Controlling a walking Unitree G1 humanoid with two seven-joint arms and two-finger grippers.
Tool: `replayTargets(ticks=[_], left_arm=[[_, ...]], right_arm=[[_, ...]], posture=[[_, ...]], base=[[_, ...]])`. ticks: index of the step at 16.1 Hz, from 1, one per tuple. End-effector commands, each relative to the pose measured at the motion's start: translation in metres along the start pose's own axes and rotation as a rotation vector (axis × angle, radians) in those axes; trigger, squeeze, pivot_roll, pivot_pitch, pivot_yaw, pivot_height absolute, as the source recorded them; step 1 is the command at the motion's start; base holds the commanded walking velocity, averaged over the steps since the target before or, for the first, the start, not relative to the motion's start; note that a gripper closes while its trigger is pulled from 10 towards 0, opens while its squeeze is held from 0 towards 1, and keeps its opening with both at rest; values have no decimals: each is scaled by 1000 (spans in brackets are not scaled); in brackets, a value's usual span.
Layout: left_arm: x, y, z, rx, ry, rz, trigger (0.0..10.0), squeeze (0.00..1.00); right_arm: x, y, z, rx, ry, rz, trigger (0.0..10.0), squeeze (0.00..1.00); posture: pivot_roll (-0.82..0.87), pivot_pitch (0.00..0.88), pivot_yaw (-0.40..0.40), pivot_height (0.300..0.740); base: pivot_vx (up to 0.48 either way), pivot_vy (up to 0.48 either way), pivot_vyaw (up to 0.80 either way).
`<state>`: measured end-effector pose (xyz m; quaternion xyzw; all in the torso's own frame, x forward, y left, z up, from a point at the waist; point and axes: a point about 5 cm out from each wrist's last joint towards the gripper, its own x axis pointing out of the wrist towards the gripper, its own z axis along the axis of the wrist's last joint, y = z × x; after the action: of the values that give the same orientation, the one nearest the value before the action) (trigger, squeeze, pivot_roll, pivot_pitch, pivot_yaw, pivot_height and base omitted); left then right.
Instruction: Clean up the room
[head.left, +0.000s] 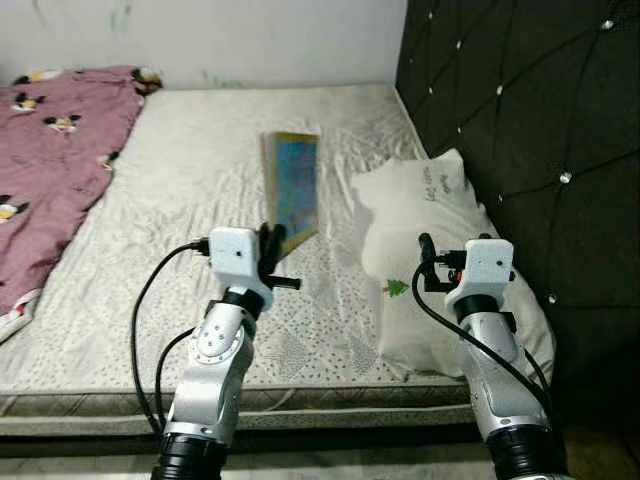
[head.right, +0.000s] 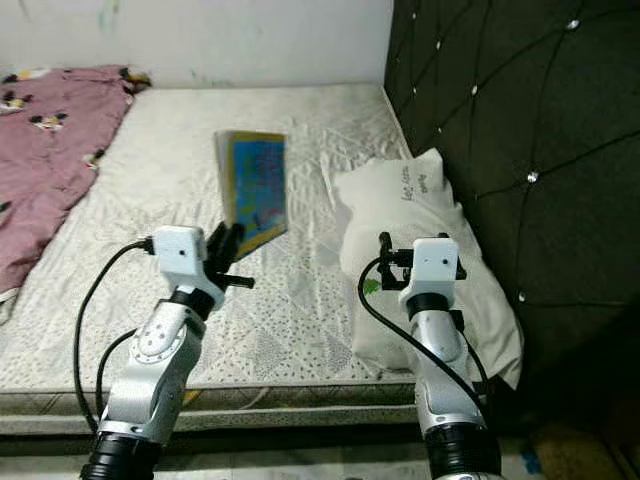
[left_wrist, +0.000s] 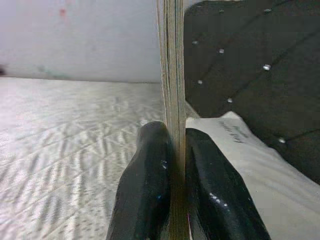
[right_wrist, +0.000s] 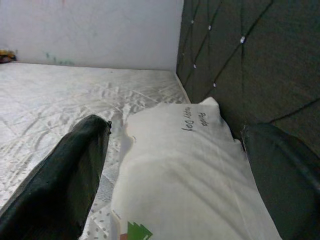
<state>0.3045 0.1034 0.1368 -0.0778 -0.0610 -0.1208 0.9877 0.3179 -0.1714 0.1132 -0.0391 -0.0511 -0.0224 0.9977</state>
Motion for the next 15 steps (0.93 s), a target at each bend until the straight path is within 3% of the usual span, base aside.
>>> replayTargets(ticks=[1,12,15], left_arm=[[2,0,8,16,-49,4,10000,0],[0,-1,6,-28,-30,28,10000,0],[1,-4,6,-53,-28,24,10000,0]], right_arm=[[2,4,2,7,-10,13,10000,0],[2,4,0,19,1,8,10000,0],[2,7,-1,79,13,10,10000,0]], posture=[[-110,78,32,740],[-109,103,32,740],[-109,103,34,740]], base=[[0,0,0],[0,0,0],[0,0,0]])
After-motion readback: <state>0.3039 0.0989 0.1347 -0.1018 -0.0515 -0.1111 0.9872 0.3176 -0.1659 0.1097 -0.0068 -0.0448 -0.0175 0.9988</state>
